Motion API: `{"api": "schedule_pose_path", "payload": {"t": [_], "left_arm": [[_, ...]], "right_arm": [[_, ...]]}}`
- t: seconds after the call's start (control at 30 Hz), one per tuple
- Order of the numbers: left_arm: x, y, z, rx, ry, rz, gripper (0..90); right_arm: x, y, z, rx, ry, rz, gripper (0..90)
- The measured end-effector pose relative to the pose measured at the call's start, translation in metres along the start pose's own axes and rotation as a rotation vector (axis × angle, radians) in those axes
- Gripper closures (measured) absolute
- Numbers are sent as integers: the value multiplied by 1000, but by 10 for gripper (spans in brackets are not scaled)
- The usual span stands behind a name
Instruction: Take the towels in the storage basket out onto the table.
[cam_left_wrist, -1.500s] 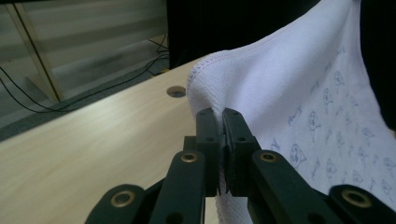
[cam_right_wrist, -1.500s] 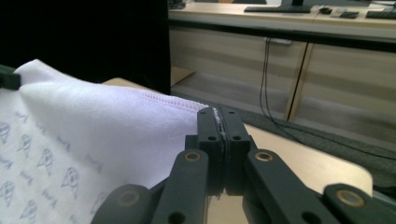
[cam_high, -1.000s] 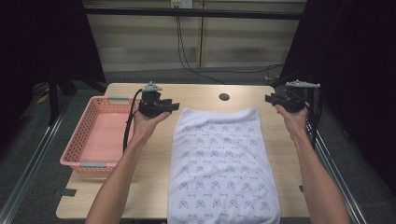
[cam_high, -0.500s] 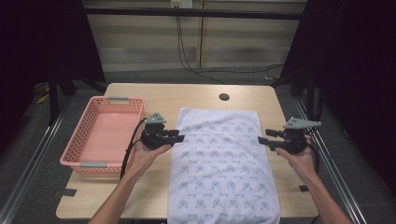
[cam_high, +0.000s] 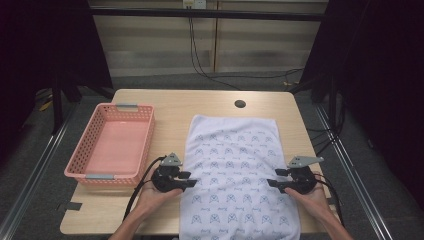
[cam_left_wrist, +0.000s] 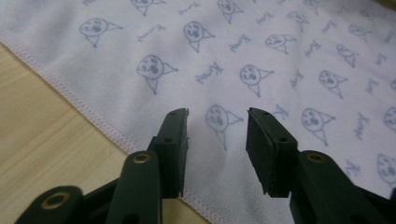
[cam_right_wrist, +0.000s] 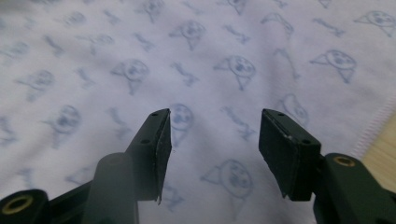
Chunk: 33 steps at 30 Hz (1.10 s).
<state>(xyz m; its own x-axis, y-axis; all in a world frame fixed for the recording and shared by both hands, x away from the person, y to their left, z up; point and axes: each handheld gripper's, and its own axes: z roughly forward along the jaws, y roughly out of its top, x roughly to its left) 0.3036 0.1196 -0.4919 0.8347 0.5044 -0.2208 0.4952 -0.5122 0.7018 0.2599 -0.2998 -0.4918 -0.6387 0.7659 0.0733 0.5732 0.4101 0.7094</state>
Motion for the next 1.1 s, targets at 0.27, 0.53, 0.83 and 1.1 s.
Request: {"api": "schedule_pose_path", "payload": {"t": [0.27, 0.53, 0.83, 1.1], "left_arm": [[-8, -1, 7, 47, 99, 89, 690], [-15, -12, 0, 48, 19, 86, 876], [-39, -32, -18, 91, -65, 85, 883], [-39, -36, -31, 64, -73, 56, 763]], "right_arm": [[7, -10, -1, 53, -32, -27, 659], [26, -21, -16, 86, 16, -33, 862], [44, -36, -34, 133, 166, -32, 862], [49, -34, -37, 112, 128, -30, 597]]}}
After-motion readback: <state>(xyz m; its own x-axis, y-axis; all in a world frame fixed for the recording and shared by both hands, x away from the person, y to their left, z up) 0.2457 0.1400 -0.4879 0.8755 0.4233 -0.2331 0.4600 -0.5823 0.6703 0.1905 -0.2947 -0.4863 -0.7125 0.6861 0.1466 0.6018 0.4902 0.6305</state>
